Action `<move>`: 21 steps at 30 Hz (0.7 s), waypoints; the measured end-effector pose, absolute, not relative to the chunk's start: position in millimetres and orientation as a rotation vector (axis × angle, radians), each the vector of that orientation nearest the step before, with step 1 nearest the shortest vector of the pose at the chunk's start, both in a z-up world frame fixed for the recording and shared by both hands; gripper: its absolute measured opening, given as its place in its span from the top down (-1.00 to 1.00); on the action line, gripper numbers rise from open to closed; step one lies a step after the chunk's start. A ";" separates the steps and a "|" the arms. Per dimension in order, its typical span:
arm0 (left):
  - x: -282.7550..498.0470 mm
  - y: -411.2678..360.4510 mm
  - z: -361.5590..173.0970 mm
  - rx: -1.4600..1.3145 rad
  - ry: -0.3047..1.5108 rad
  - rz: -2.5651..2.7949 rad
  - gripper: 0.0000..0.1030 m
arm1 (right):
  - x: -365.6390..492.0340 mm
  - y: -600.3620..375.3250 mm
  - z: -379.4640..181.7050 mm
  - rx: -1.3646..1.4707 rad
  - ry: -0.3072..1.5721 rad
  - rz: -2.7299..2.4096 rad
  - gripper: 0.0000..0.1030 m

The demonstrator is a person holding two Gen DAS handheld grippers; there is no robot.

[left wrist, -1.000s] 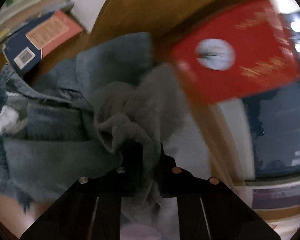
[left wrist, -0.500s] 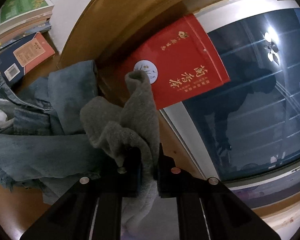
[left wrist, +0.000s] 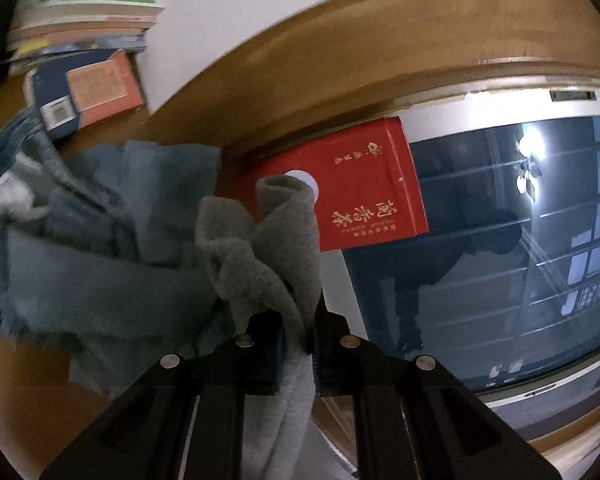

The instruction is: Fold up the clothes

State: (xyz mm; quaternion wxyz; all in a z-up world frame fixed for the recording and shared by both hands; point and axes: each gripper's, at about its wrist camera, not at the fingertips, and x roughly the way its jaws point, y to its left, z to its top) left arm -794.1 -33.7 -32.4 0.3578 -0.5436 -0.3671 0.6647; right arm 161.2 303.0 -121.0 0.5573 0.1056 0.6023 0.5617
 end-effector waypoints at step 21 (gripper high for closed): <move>-714.8 -196.1 -124.6 -1.563 -1.038 1.852 0.80 | 207.4 233.1 -129.1 0.141 1.386 1.106 0.92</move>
